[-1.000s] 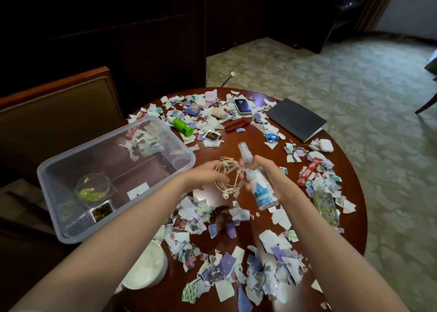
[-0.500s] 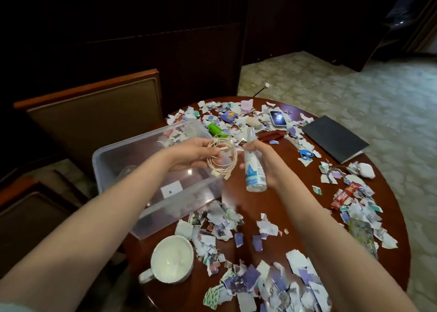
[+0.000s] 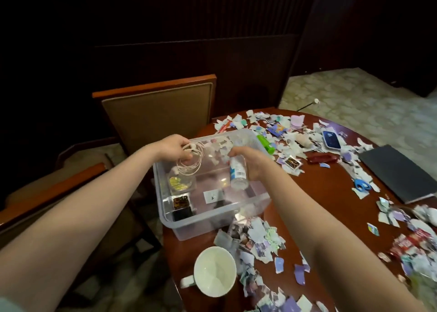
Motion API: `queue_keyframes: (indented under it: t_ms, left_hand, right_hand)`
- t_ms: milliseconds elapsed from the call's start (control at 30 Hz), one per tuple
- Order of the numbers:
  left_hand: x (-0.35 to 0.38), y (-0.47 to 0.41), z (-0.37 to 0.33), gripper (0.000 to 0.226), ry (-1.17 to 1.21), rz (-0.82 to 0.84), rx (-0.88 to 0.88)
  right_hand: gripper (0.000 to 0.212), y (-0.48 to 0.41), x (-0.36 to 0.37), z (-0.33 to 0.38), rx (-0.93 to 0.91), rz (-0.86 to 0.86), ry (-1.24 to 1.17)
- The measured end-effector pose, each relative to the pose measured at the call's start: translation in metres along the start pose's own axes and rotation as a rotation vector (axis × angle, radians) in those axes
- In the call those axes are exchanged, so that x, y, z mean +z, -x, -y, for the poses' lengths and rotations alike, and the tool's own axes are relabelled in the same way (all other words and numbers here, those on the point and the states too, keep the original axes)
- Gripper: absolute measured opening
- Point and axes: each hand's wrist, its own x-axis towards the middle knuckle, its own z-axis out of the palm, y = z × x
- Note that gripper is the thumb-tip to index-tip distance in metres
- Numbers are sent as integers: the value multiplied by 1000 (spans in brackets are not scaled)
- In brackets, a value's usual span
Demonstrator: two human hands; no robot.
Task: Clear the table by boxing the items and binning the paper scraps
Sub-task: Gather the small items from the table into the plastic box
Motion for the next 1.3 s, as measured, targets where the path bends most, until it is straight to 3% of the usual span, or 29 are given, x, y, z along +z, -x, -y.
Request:
queue_keyframes:
  t_ms: [67,100,200,300,433,567,900,1000,1133,1300]
  left_hand:
    - [-1,-5,6,9,-180,2,-8]
    - [-1,-8,7,12,-259,-3,-5]
    - [4,-14,6,21,-466,-12,26]
    - [13,-21,8,28,-631,5,47]
    - [27,-28,15,26,-782,42,62]
    - [35,-32,16,33,-865,20,31]
    - [45,-44,23,31,-873,48,-37]
    - [43,-45,32,29,-851,52,-53]
    - [35,-44,36,26,-840,51,-53]
    - [20,-40,30,27,-827,83,-48]
  right_hand:
    - [46,-14,9,-5,31,-30,157]
    - [44,-19,12,-8,42,-26,247]
    - [11,-31,24,-18,63,-25,508]
    - [3,-39,34,-27,108,-24,647]
    - [7,-45,49,-31,120,31,839]
    - [39,-50,62,-29,133,75,1046]
    - [46,-72,81,-38,129,92,1074]
    - [34,-79,82,-44,158,142,1198]
    - [25,-85,80,-47,230,84,1152]
    - [36,-86,73,-46,97,35,1087]
